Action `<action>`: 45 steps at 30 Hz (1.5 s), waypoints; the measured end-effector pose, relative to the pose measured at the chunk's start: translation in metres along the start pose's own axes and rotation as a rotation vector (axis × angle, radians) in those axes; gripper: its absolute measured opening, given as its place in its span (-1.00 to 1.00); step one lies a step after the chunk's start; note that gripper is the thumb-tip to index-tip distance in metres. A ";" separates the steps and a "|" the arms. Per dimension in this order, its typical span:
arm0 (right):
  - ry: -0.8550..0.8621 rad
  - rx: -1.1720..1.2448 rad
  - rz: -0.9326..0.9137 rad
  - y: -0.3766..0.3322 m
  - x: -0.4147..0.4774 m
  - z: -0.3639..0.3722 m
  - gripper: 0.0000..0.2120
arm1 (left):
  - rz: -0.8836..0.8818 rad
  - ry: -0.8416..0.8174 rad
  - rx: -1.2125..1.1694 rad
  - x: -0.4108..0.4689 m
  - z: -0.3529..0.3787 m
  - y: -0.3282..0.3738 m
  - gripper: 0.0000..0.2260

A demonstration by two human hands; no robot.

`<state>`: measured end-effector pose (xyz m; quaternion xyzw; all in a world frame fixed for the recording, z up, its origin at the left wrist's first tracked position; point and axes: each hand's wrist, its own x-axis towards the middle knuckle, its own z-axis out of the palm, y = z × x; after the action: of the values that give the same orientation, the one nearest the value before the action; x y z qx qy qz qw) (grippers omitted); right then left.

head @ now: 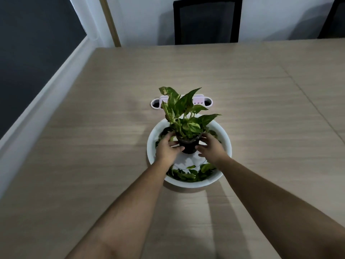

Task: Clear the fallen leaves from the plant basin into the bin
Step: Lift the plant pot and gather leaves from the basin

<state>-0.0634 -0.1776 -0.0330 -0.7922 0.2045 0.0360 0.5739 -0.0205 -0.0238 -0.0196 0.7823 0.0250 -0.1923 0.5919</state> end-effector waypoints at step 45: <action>-0.275 -1.023 -0.074 0.009 -0.034 0.017 -0.85 | 0.203 -0.234 1.119 -0.026 -0.001 -0.031 -0.78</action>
<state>-0.0948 -0.1542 -0.0366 -0.9656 0.0557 0.2144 0.1365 -0.0522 -0.0092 -0.0393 0.9481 -0.2213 -0.2038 0.1028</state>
